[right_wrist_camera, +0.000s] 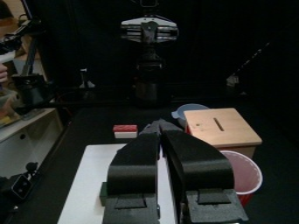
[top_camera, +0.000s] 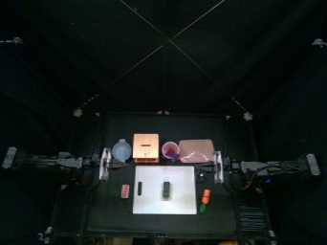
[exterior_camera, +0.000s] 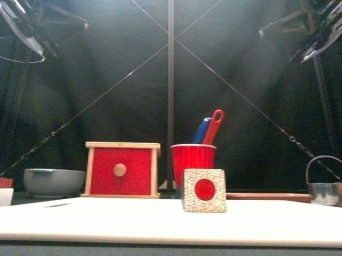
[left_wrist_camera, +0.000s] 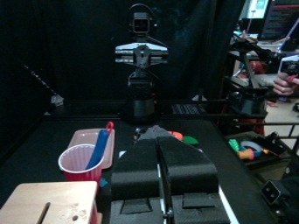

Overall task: Cut the sushi into 4 pieces with the knife
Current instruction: Pick up the knife at its handle with right hand

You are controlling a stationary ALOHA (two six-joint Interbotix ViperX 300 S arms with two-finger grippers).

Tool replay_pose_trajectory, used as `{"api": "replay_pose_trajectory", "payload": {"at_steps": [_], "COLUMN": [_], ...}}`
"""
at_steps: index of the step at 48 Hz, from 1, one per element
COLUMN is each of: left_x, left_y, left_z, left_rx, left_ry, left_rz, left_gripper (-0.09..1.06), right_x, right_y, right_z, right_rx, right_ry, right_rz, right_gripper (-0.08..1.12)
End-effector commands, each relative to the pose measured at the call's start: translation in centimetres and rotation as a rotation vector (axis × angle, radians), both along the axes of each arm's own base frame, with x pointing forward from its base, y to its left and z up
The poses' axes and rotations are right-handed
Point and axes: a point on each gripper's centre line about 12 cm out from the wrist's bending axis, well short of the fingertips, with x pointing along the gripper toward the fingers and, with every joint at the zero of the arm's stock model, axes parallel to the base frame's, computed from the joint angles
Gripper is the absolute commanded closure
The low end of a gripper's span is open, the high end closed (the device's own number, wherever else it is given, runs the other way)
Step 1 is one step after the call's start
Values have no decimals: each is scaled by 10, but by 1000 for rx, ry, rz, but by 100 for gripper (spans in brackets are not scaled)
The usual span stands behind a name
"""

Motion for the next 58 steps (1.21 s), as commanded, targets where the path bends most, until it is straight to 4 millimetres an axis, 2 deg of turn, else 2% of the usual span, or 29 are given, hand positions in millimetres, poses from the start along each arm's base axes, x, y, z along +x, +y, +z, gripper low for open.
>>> {"api": "replay_pose_trajectory", "payload": {"at_steps": [1, 7, 11, 21, 28, 32, 36, 46, 49, 58], "left_x": [5, 9, 13, 31, 38, 40, 39, 39, 39, 39], "left_y": [2, 1, 1, 1, 2, 3, 3, 5, 5, 5], "left_z": [7, 9, 7, -7, -13, -15, -17, -18, -18, -18], "left_rx": [9, 15, 16, -1, -8, -13, -23, -39, -44, -56], "left_ry": [-54, -98, -98, -20, 11, 21, 26, 27, 27, 29], "left_rz": [9, 6, 3, 5, 9, 14, 19, 28, 30, 34], "left_gripper": [106, 98, 96, 96, 96, 96, 96, 96, 96, 96], "right_x": [6, 20, 35, 83, 105, 112, 113, 116, 119, 128], "right_y": [-6, -15, -18, -27, -31, -33, -36, -43, -44, -48], "right_z": [11, 20, 27, 35, 37, 34, 31, 26, 23, 7], "right_rx": [42, 131, 135, 101, 85, 76, 48, -39, -56, -107], "right_ry": [-18, -1, 49, 302, 493, 629, 726, 800, 816, 893], "right_rz": [-29, -70, -80, -98, -104, -108, -117, -149, -151, -165], "right_gripper": [104, 99, 98, 97, 92, 81, 65, 18, 14, 17]}}
